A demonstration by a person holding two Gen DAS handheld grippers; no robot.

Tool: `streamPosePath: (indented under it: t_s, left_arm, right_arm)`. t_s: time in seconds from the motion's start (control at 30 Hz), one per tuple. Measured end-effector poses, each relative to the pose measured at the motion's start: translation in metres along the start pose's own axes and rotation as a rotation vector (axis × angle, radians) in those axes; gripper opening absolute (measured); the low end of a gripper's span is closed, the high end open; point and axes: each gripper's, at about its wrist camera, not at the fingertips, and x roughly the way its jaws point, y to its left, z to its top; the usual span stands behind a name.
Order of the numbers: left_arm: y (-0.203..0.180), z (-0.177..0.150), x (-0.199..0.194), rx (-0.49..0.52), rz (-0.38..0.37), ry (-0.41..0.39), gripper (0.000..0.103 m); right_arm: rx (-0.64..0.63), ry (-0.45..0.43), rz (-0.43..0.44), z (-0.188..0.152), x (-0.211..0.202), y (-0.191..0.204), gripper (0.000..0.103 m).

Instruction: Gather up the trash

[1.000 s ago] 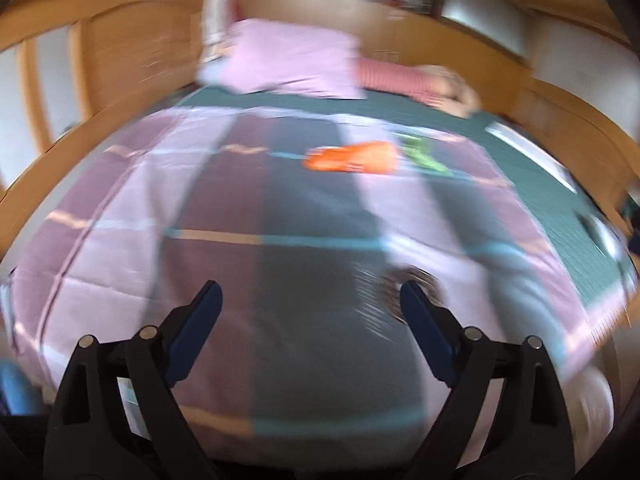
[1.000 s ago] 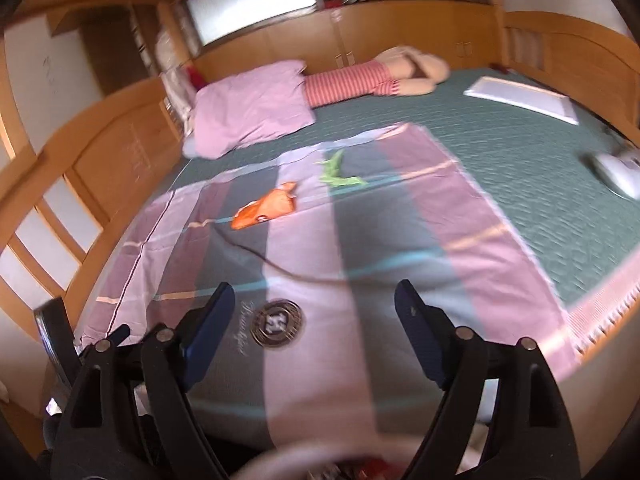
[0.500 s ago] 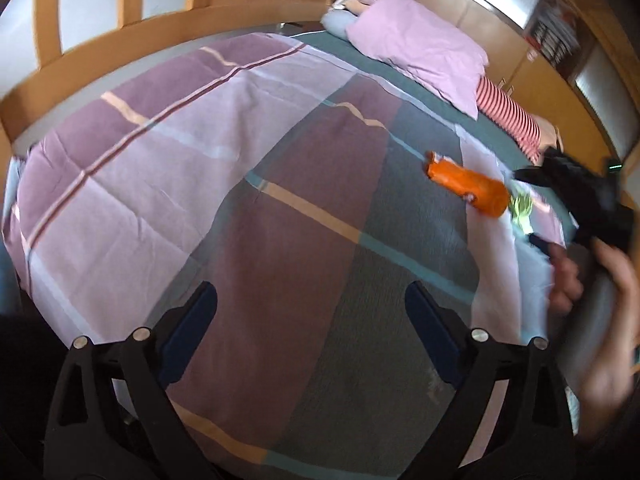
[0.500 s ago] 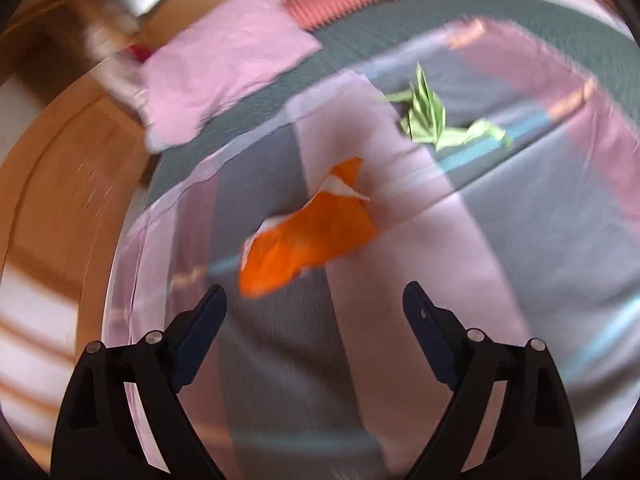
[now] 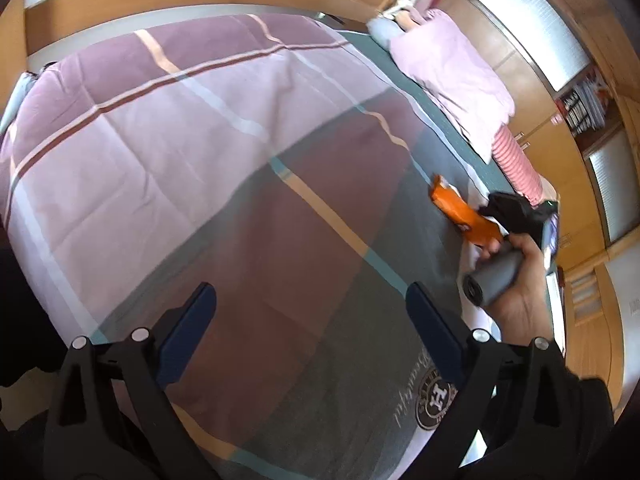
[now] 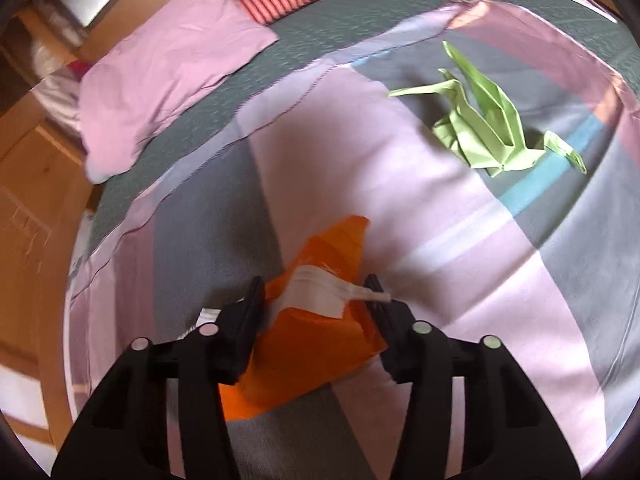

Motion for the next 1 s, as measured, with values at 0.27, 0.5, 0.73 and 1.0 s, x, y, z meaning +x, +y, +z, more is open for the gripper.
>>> streamPosePath:
  t_s: [0.27,0.5,0.73,1.0]
  left_arm:
    - [0.026,0.009,-0.009,-0.109,0.066,-0.061,0.095]
    - [0.035,0.009,-0.017,-0.133,0.078,-0.079,0.095]
    - [0.018,-0.003,0.003,-0.046,0.061,0.035,0.095]
    - [-0.015,-0.020,0.015,0.095,0.000,0.110,0.096]
  right_arm:
    - [-0.301,0.231,0.331,-0.049,-0.066,0.017,0.047]
    - [-0.840,0.532,0.378,-0.163,-0.111,0.040,0.060]
    - [-0.594,0.073,0.132,-0.053,-0.114,0.003,0.080]
    - [-0.344,-0.146,-0.345,0.064,-0.032,-0.037,0.081]
